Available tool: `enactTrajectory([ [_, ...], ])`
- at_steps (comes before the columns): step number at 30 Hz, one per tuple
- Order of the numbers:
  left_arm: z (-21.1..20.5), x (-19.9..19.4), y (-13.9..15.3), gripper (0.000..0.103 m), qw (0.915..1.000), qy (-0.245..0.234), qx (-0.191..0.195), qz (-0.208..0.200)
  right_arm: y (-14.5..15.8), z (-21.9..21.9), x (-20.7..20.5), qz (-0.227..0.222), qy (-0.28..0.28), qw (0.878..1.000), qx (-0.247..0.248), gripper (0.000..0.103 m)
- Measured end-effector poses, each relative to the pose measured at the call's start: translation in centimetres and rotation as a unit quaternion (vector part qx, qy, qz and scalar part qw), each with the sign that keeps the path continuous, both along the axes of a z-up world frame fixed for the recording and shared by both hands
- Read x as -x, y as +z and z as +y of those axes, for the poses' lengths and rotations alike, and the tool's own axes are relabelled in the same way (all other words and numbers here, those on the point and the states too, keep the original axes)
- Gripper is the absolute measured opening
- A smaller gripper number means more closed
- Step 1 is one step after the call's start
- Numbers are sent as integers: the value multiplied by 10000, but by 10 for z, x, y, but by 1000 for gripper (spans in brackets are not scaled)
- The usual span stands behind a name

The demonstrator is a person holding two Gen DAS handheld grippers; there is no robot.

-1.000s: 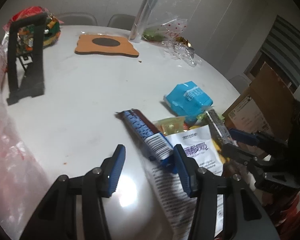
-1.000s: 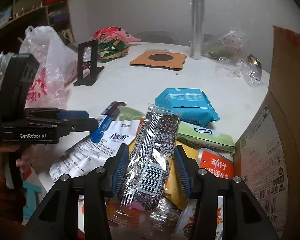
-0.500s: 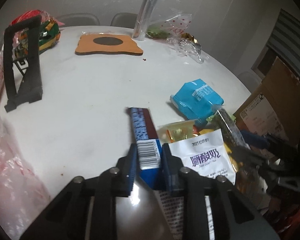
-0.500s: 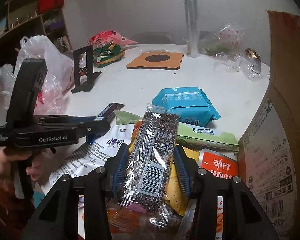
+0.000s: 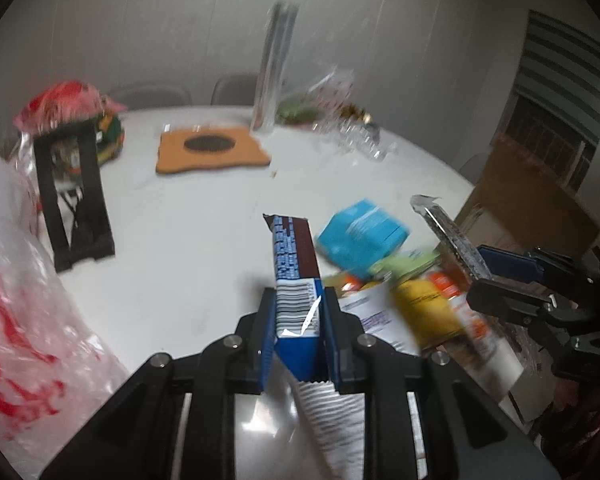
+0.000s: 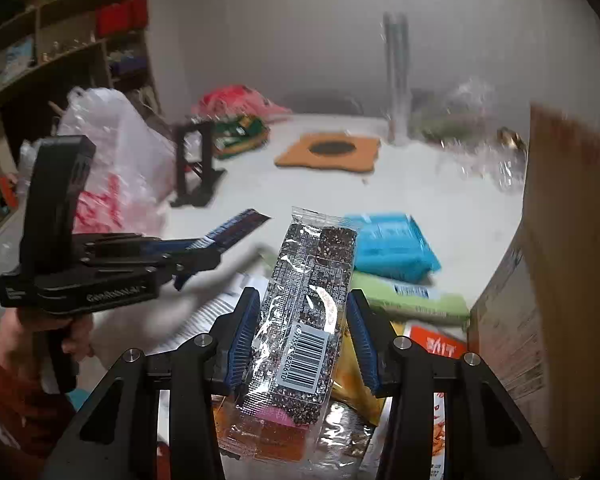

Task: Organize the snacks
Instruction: 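Carry both bars to the cardboard box and open both tools inside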

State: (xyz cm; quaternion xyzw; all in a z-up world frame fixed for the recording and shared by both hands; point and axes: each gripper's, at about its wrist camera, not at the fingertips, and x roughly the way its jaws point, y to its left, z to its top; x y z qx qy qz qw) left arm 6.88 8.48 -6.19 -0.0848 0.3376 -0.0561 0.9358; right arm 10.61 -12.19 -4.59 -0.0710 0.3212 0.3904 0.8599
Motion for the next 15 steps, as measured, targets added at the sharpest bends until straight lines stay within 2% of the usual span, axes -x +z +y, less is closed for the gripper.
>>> enactTrajectory([
  [7, -35, 25, 65, 19, 9961, -315, -260, -782, 59, -22, 26, -562, 164, 9975, -388, 41],
  [12, -76, 33, 119, 19, 9866, -908, -388, -1298, 99, -60, 43, -985, 75, 9934, -591, 41],
  [15, -107, 27, 143, 19, 9793, -1346, -398, -1461, 116, -88, 43, -1059, -103, 9920, -679, 41],
])
